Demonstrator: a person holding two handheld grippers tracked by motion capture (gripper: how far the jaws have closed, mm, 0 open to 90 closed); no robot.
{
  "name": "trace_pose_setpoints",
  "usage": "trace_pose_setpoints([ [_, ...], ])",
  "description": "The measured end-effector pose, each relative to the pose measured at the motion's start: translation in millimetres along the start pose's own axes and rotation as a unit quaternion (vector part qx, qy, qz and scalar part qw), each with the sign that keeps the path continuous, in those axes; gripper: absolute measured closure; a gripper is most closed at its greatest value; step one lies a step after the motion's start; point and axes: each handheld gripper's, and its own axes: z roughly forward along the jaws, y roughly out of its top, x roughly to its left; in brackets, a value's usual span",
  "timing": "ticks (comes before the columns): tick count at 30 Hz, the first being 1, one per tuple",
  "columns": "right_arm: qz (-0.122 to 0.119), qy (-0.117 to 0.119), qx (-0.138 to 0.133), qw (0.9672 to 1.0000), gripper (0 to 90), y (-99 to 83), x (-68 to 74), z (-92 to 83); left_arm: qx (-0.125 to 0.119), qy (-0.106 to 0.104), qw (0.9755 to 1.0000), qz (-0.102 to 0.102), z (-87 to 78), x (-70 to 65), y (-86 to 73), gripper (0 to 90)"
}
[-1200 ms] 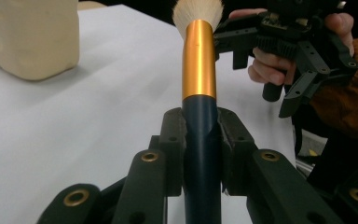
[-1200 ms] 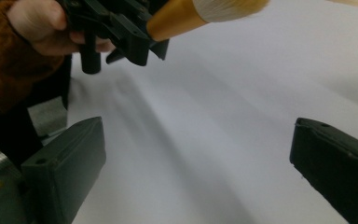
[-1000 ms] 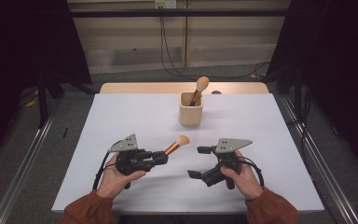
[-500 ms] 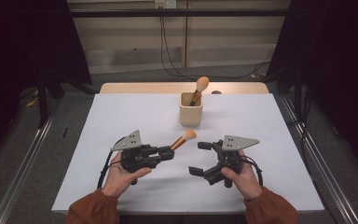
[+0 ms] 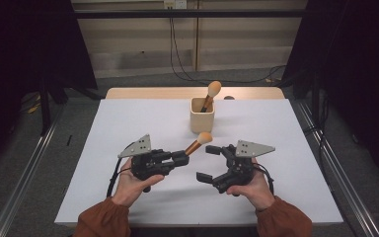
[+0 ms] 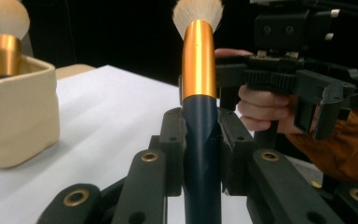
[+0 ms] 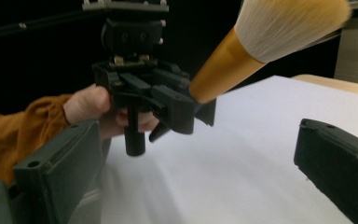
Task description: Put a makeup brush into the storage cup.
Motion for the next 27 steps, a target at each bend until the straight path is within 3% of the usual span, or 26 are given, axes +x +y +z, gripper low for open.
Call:
trace_pose_setpoints([
  [4, 0.010, 0.000, -0.035, 0.9993, 7.3, 3.7, -2.9, 1.4, -0.003, -0.002, 1.0000, 0.007, 2.8, -1.0, 0.2, 74.4],
  [10, 0.020, 0.006, -0.070, 0.9973, 26.0, 6.5, -7.6, 1.4, -0.007, -0.008, 0.9999, 0.009, 4.0, -2.2, -1.1, 74.4],
  [27, 0.040, 0.014, -0.088, 0.9952, 50.5, 0.4, -11.9, 9.3, -0.006, -0.020, 0.9997, 0.016, 15.9, -3.9, -9.5, 74.4],
])
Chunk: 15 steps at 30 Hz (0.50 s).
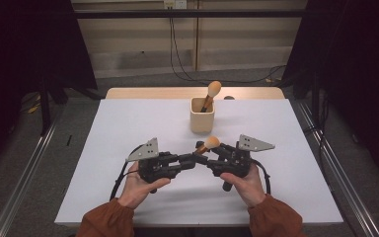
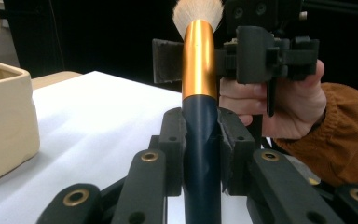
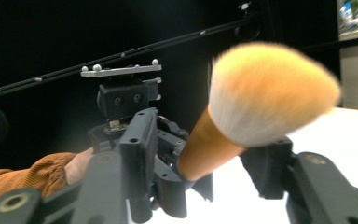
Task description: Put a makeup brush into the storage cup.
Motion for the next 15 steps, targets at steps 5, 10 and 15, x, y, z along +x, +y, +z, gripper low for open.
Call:
trace_pose_setpoints([
  [5, 0.015, 0.002, 0.000, 0.9999, 56.0, -3.7, -2.5, 0.1, -0.001, -0.002, 1.0000, 0.000, 0.4, 0.3, -1.0, 74.4],
  [10, 0.026, 0.006, -0.001, 0.9997, 63.4, -6.0, -3.9, 0.5, 0.000, -0.007, 1.0000, 0.000, 1.3, 0.4, -2.1, 74.3],
  [15, 0.034, 0.009, -0.002, 0.9994, 67.9, -7.2, -5.6, -0.1, 0.002, -0.007, 1.0000, 0.000, 1.9, 0.7, -3.6, 74.1],
])
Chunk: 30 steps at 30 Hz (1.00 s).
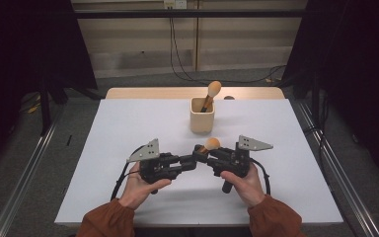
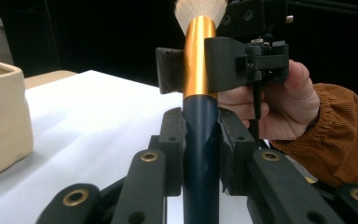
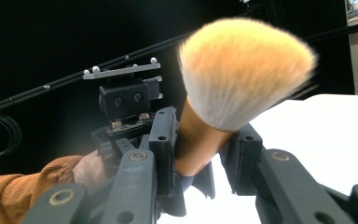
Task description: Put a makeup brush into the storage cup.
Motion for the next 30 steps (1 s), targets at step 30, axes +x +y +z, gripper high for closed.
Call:
trace_pose_setpoints([
  [30, -0.003, -0.013, 0.025, 0.9996, 72.0, 5.0, -2.1, -5.9, 0.027, 0.047, 0.9984, -0.017, -3.7, 2.8, -4.4, 38.6],
])
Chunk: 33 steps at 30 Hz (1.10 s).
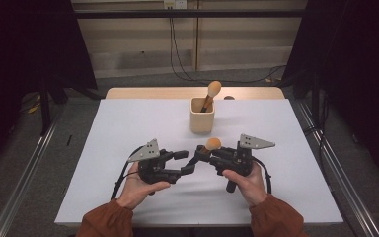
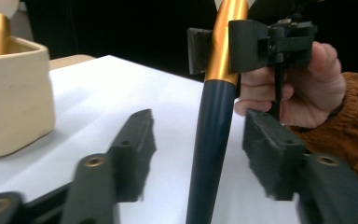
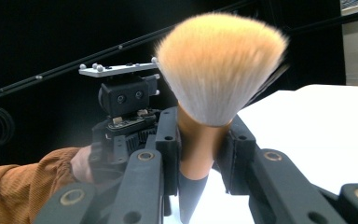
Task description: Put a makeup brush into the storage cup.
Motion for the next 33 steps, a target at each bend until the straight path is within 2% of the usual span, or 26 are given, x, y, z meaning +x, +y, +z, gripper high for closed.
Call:
trace_pose_setpoints([
  [1, 0.000, -0.001, 0.002, 1.0000, 72.0, 0.1, -0.5, -0.4, 0.001, 0.007, 1.0000, -0.005, -0.4, 0.2, -0.2, 33.4],
  [5, 0.000, -0.015, 0.006, 0.9999, 72.0, 0.3, -1.4, -2.0, 0.007, 0.031, 0.9995, -0.010, -4.2, 0.1, -2.0, 21.9],
  [10, -0.005, -0.023, 0.012, 0.9997, 72.0, 0.8, -2.1, -4.4, 0.016, 0.064, 0.9978, -0.011, -13.1, -0.3, -5.5, 9.8],
  [13, -0.009, -0.028, 0.018, 0.9994, 71.9, 1.7, -2.3, -6.0, 0.021, 0.082, 0.9963, -0.016, -20.0, 1.4, -6.7, 5.6],
  [17, -0.019, -0.032, 0.029, 0.9989, 71.9, 2.6, -1.9, -7.3, 0.024, 0.105, 0.9941, -0.015, -28.0, 2.1, -8.9, 4.3],
  [21, -0.028, -0.035, 0.037, 0.9983, 71.9, 3.3, -1.1, -8.4, 0.025, 0.117, 0.9925, -0.025, -35.2, 3.4, -12.3, 3.5],
  [25, -0.034, -0.042, 0.044, 0.9976, 71.9, 5.3, -1.7, -11.4, 0.032, 0.143, 0.9889, -0.025, -41.6, 3.9, -15.0, 3.9],
  [29, -0.037, -0.051, 0.055, 0.9965, 71.9, 8.2, -3.9, -15.8, 0.038, 0.152, 0.9874, -0.025, -50.9, 3.7, -17.7, 3.8],
  [31, -0.039, -0.056, 0.057, 0.9961, 71.9, 9.6, -5.4, -17.4, 0.037, 0.169, 0.9841, -0.040, -56.7, 3.1, -18.6, 3.3],
  [33, -0.045, -0.067, 0.061, 0.9949, 71.9, 11.8, -7.1, -19.1, 0.036, 0.178, 0.9826, -0.039, -61.6, 2.9, -19.6, 3.3],
])
